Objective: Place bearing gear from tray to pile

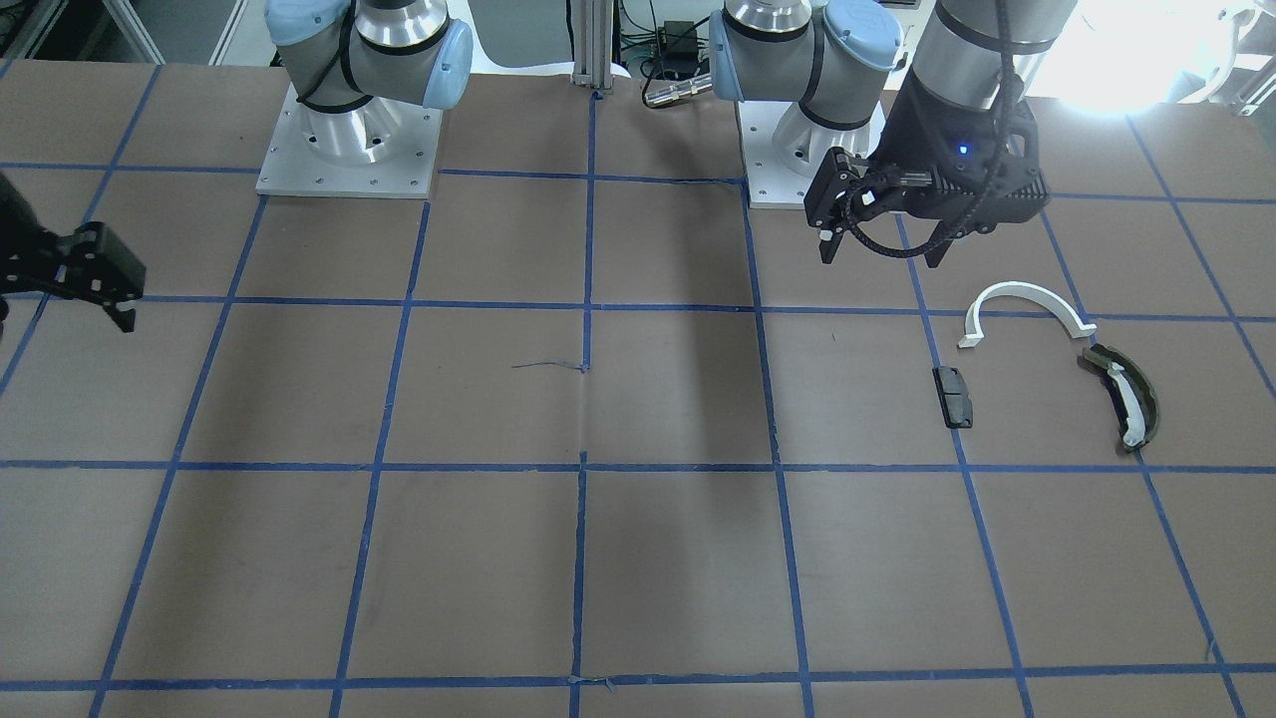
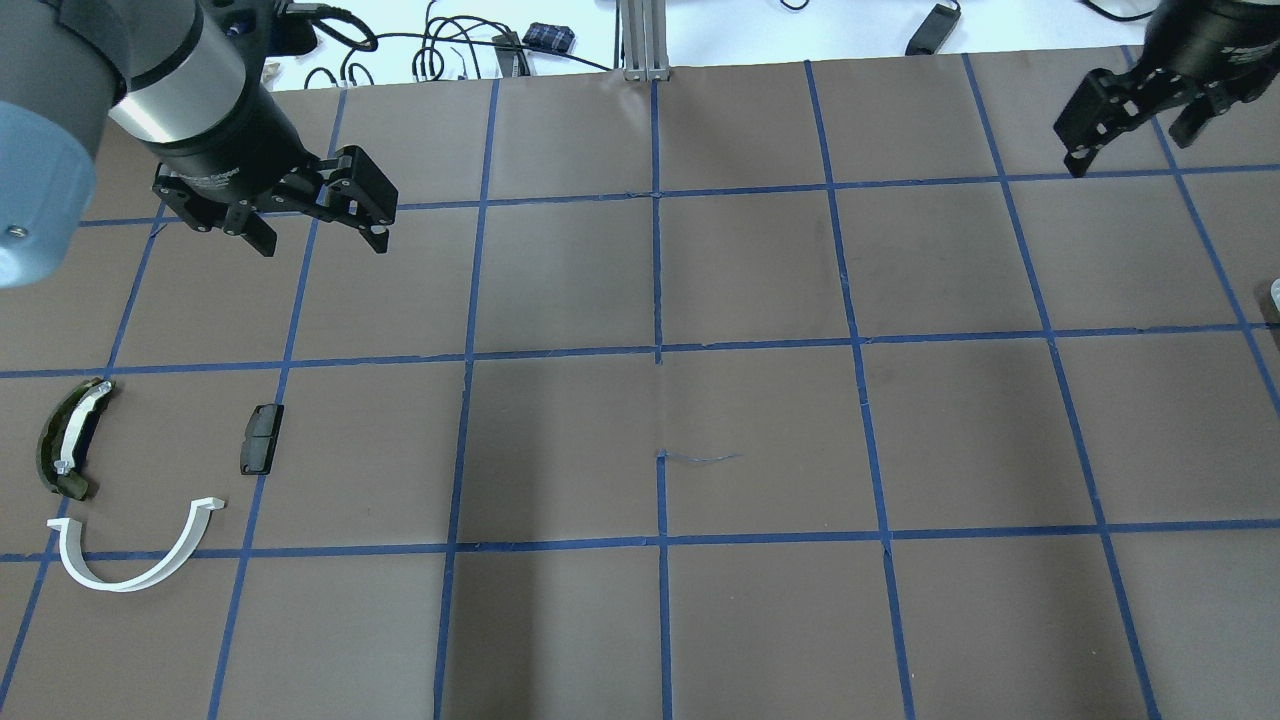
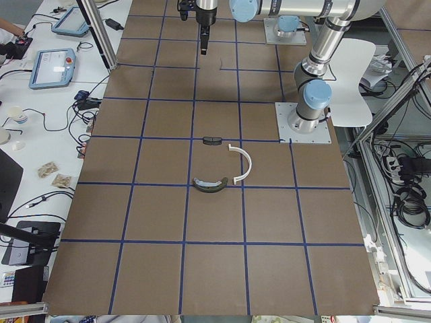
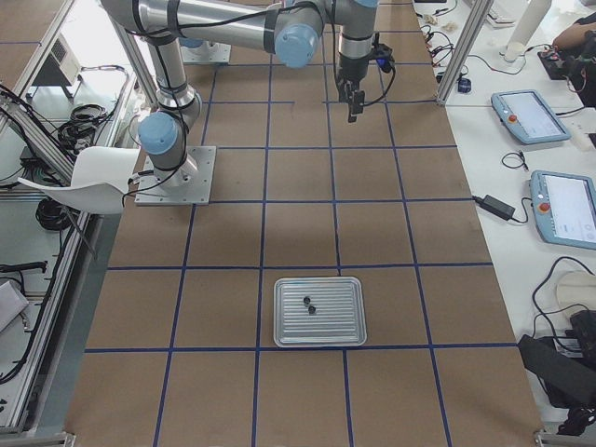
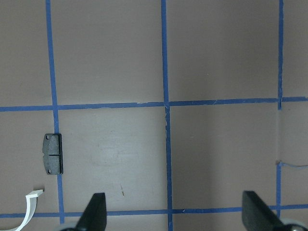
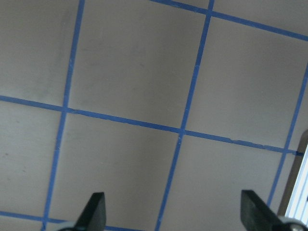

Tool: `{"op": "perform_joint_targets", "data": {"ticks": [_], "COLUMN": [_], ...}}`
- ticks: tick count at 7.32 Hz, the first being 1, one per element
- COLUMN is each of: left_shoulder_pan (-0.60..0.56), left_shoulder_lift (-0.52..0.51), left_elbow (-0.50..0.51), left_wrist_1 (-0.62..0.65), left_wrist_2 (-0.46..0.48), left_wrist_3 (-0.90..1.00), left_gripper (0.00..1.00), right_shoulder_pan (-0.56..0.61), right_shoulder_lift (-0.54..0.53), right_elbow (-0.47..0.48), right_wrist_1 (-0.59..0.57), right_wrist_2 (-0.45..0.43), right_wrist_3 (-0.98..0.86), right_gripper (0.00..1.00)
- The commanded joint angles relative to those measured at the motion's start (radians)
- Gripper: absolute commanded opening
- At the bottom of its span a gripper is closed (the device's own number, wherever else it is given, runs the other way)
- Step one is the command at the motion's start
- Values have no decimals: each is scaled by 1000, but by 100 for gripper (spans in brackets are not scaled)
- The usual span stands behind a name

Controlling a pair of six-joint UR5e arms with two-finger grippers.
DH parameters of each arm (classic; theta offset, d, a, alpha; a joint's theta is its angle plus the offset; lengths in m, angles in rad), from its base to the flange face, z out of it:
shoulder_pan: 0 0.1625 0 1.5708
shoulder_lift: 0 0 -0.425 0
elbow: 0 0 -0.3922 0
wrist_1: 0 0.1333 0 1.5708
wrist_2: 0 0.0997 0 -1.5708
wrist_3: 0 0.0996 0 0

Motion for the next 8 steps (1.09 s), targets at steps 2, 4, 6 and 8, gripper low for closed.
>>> {"op": "perform_joint_targets", "data": {"ticks": [2, 4, 6, 8], "left_shoulder_pan": [2, 2, 2, 2], "left_shoulder_lift": [0, 0, 0, 0], "left_elbow": [-2, 0, 0, 0], "left_wrist_1": [4, 4, 4, 4], "left_wrist_2": [-1, -2, -2, -2], "left_wrist_3": [0, 0, 0, 0], "left_gripper": [100, 100, 100, 100], "right_shoulder_pan": [-237, -392, -536, -605], "right_shoulder_lift": [151, 288, 397, 445], "right_elbow": [-4, 1, -7, 7], "right_wrist_1": [-104, -253, -368, -410], "right_wrist_2": [-1, 20, 56, 74], "right_wrist_3": [-531, -867, -1097, -1358], "right_gripper": [100, 100, 100, 100]}}
